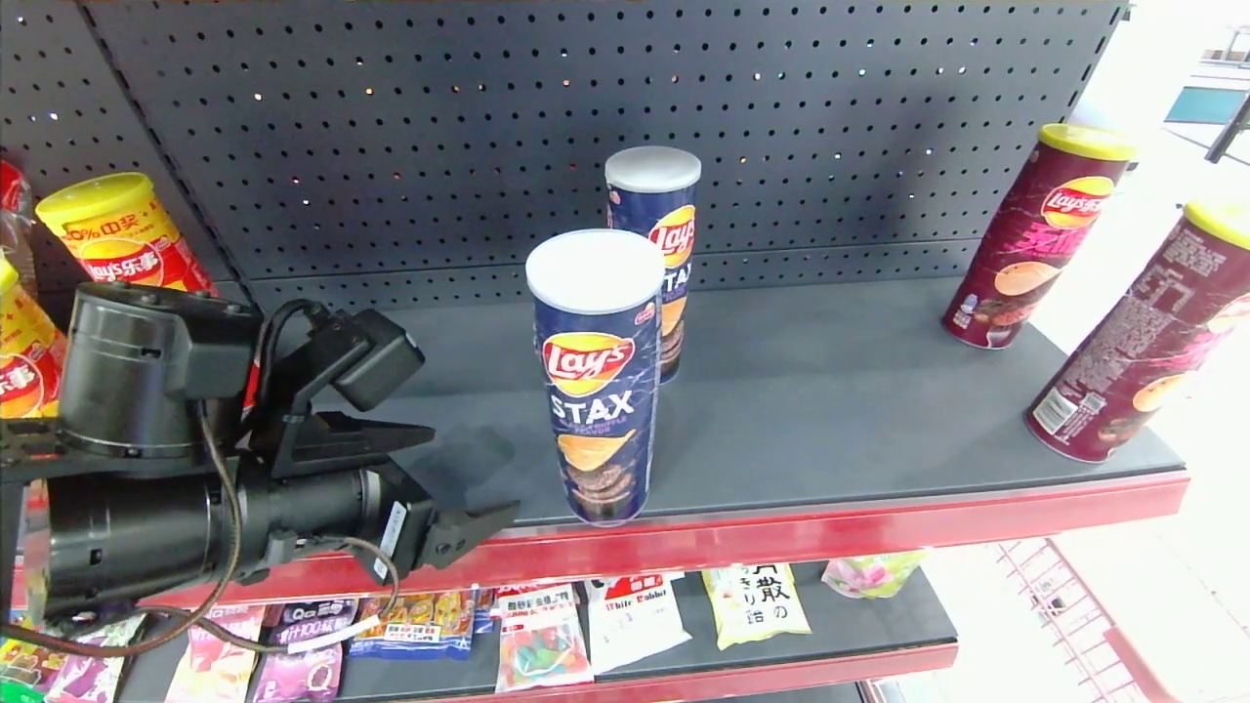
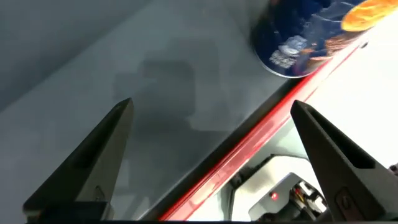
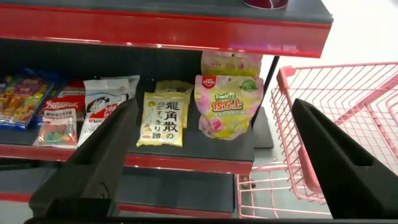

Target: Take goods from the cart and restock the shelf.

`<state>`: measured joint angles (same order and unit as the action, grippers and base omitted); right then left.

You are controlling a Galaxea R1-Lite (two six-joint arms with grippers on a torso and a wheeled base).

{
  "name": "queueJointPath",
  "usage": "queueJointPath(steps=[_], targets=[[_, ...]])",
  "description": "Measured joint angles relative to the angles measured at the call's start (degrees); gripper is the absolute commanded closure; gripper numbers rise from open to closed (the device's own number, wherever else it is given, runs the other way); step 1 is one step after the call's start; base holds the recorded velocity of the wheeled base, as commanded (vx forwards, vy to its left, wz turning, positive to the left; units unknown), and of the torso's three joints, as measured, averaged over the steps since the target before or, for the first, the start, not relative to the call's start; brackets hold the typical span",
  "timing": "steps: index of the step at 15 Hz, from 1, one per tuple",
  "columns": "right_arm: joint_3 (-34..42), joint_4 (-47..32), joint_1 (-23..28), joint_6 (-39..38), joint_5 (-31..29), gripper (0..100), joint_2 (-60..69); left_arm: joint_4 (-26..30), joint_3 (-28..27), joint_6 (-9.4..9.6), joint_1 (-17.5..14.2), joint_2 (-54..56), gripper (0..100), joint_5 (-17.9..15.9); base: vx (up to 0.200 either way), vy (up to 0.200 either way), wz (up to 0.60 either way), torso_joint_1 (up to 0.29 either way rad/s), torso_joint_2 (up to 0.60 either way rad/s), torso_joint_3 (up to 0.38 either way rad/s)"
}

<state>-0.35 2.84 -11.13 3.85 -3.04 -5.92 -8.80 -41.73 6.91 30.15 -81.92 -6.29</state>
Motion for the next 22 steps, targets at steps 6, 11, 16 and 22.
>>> queueJointPath(steps=[6,11,16,22], targets=[[0.33,2.52,-0.02,-1.91,-1.97,0,0.52,-1.27,-2.73,0.04,0.24,-3.61,0,0.02,0.000,0.000,0.00,0.000,0.00,0.000],[-0.44,-0.44,0.74,-2.29,-12.67,0,0.48,-1.21,-3.08,0.01,0.35,-4.71,0,0.02,0.000,0.000,0.00,0.000,0.00,0.000],[-0.22,0.27,2.38,-3.01,-1.76,0,0.45,-1.23,-3.11,0.01,0.41,-5.23,0,0.05,0.000,0.000,0.00,0.000,0.00,0.000],[-0.06,0.72,2.36,0.33,6.07,0,0.33,-3.12,-3.19,0.04,0.35,-6.11,0,0.06,0.000,0.000,0.00,0.000,0.00,0.000]])
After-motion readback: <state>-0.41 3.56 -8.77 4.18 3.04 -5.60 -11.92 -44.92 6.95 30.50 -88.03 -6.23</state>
